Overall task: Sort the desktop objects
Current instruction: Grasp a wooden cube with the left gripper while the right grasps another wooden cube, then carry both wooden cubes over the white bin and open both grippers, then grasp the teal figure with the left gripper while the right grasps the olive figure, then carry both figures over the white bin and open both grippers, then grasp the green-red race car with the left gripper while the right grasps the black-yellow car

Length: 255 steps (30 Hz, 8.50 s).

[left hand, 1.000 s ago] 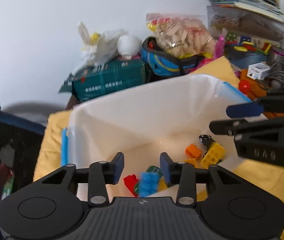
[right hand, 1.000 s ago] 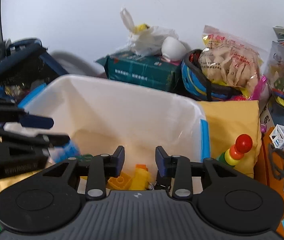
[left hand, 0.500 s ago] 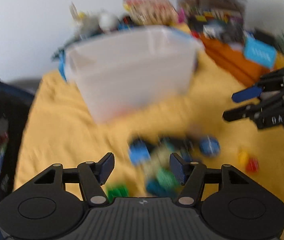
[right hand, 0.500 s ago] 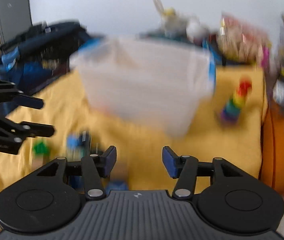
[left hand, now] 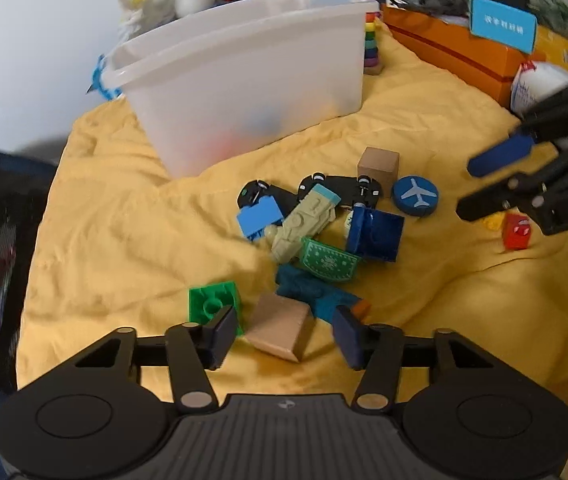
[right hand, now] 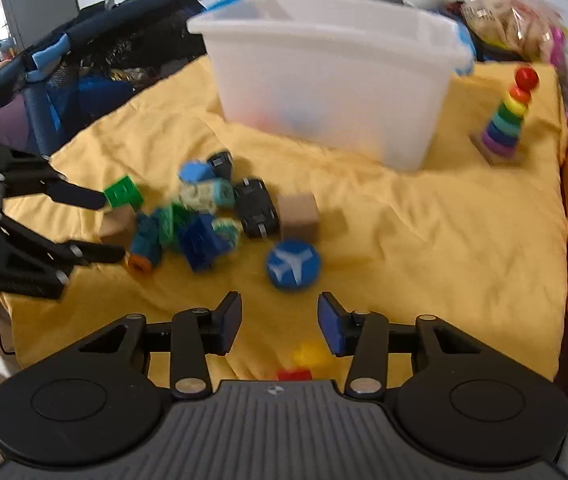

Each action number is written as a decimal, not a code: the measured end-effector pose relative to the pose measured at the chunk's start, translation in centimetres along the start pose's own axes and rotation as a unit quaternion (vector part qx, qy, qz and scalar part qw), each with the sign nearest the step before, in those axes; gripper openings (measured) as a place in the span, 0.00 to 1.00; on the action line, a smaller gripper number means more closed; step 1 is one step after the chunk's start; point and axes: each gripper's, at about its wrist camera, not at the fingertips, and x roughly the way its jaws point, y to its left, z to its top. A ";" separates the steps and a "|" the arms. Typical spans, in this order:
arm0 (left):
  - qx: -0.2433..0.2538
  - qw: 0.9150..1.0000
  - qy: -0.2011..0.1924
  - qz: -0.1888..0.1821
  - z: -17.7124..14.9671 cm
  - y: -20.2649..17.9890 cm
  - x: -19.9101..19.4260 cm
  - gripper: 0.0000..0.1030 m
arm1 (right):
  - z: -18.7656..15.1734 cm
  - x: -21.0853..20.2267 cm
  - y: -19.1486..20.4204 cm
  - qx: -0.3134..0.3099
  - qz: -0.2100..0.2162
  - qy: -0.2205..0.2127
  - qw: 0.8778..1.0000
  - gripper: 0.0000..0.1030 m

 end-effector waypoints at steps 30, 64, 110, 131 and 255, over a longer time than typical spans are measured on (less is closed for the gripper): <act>-0.094 0.992 0.020 -0.081 -2.2 1.9 -0.5 0.32 | 3.1 6.5 -1.2 -0.003 -0.036 0.007 0.999 0.31; -0.046 0.986 -0.155 0.030 21.7 8.1 0.0 0.32 | 18.3 0.1 -4.0 0.014 -0.080 -0.147 0.986 0.32; -0.095 0.992 0.005 -0.077 2.8 1.8 -1.1 0.63 | 6.2 -0.5 -2.2 -0.020 -0.061 -0.070 0.995 0.43; -0.162 0.980 0.065 -0.091 1.2 2.3 3.2 0.29 | 2.5 0.9 2.7 -0.035 -0.008 -0.026 0.999 0.43; -0.125 0.990 0.007 -0.065 4.0 3.2 1.5 0.67 | 5.8 2.7 -2.2 0.028 -0.016 -0.015 0.999 0.40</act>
